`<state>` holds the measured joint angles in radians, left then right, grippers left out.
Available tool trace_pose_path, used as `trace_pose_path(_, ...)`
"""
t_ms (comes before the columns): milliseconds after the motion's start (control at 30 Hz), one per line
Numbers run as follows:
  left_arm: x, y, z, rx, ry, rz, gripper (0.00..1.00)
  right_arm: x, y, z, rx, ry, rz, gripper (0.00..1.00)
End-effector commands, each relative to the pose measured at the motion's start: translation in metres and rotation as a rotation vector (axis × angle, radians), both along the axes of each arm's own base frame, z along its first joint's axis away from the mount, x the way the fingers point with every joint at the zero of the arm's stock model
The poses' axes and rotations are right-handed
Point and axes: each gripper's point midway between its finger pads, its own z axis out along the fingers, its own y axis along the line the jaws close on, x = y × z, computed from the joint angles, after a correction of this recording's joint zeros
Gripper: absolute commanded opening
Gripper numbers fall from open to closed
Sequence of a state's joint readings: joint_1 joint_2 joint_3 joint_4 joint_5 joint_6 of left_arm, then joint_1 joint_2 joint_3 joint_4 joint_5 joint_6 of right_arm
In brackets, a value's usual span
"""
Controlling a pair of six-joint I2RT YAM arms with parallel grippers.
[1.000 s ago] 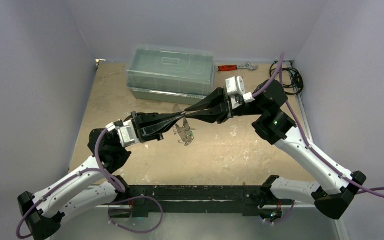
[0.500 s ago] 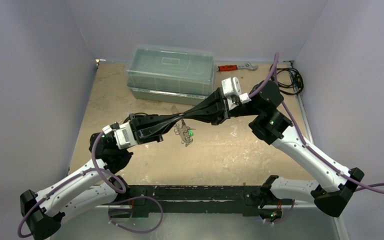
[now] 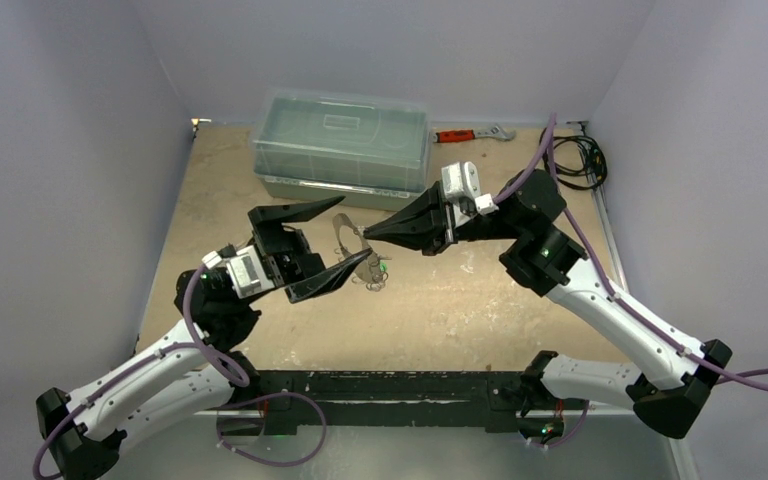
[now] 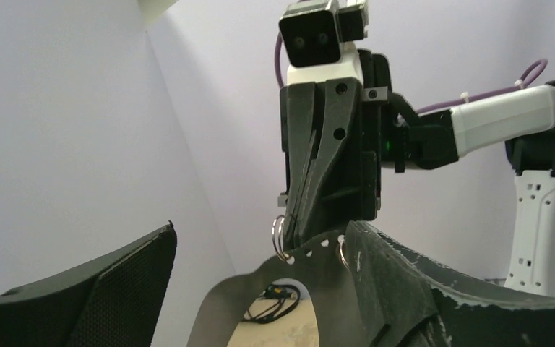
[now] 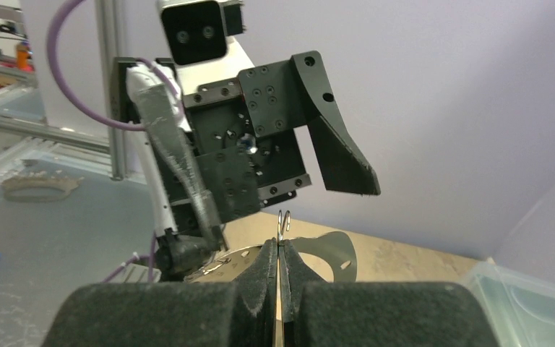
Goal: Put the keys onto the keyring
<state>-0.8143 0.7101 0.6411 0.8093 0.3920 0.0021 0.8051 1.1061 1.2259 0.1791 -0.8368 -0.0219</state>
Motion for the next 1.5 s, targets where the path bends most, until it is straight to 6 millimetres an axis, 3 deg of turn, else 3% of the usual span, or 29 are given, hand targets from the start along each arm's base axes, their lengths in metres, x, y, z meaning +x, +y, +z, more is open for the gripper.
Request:
trace_pose_path(0, 0.009, 0.004, -0.011, 0.07, 0.034, 0.073, 0.89, 0.012, -0.012, 0.013, 0.034, -0.074, -0.133, 0.0)
trace_pose_path(167, 0.019, 0.008, -0.024, 0.168, 0.097, 0.138, 0.89, 0.049, -0.025, 0.0, -0.011, -0.103, -0.362, 0.0)
trace_pose_path(300, 0.033, 0.012, -0.045, 0.218, 0.194, 0.204, 0.89, 0.072, -0.038, -0.018, -0.059, -0.123, -0.516, 0.0)
trace_pose_path(633, 0.084, 0.016, -0.105, 0.273, 0.598, 0.373, 0.89, 0.095, -0.065, -0.062, -0.215, -0.214, -0.796, 0.0)
trace_pose_path(767, 0.097, 0.016, -0.125, 0.277, 0.749, 0.424, 0.89, 0.098, -0.077, -0.077, -0.257, -0.23, -0.861, 0.0)
trace_pose_path(1100, 0.128, 0.034, -0.206, 0.284, 1.084, 0.672, 0.86, 0.09, -0.101, -0.111, -0.322, -0.155, -0.92, 0.0)
trace_pose_path(1267, 0.14, 0.024, -0.248, 0.295, 1.258, 0.741, 0.81, 0.086, -0.115, -0.121, -0.355, -0.111, -0.95, 0.0)
trace_pose_path(1467, 0.149, 0.005, -0.302, 0.396, 1.419, 0.799, 0.67, 0.084, -0.126, -0.13, -0.409, -0.077, -0.977, 0.0)
